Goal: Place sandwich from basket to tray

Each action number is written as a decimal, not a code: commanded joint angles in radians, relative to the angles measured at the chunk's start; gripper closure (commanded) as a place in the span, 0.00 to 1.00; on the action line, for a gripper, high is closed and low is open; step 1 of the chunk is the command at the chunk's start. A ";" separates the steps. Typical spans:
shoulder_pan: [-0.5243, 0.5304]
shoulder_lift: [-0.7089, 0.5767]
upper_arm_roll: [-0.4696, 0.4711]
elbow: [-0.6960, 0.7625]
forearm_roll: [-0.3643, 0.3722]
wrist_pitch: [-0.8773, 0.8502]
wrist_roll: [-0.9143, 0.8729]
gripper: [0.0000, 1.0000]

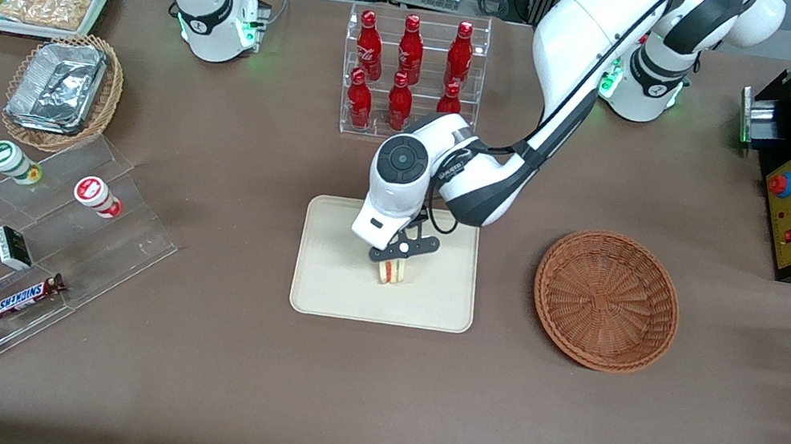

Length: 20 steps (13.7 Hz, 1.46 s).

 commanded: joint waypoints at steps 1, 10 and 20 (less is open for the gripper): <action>-0.022 0.031 0.019 0.041 0.012 0.032 -0.036 1.00; -0.020 0.042 0.026 0.042 0.040 0.043 -0.036 0.00; 0.018 -0.108 0.028 0.211 0.054 -0.332 0.082 0.00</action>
